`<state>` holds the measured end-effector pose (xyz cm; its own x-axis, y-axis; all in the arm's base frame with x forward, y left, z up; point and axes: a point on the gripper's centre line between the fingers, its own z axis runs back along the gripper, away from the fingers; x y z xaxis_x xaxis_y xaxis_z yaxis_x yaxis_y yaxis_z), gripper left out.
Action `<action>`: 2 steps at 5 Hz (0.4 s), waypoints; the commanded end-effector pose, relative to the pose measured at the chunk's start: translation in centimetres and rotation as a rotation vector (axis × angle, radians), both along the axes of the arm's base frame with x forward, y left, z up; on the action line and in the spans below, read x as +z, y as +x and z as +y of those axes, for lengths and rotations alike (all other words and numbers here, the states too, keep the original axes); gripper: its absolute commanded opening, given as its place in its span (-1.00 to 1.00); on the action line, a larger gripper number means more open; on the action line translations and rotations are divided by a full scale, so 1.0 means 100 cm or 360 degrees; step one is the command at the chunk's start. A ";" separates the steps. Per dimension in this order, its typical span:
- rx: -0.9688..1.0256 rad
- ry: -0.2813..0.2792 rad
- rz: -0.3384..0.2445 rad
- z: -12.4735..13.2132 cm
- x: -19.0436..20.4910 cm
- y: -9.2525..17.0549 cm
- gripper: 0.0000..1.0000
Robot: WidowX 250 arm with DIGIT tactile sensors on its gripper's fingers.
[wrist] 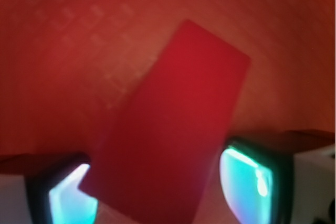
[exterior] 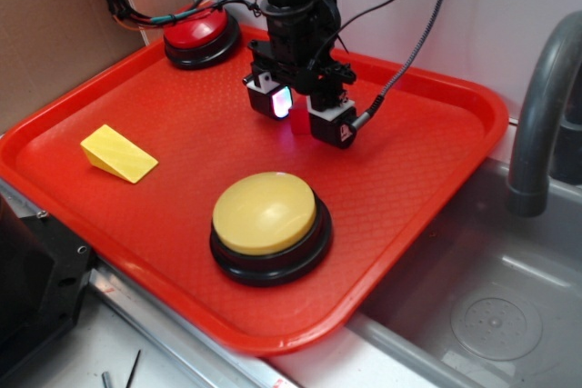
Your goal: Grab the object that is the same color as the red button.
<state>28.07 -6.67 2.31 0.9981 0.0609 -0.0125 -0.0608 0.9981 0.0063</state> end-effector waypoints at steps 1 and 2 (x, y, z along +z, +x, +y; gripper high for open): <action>0.0362 -0.0044 -0.0195 0.006 0.060 -0.001 1.00; 0.0426 -0.0119 -0.0261 0.006 0.064 0.007 1.00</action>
<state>28.13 -6.00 7.04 0.9424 0.3227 0.0881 -0.3172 0.9457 -0.0709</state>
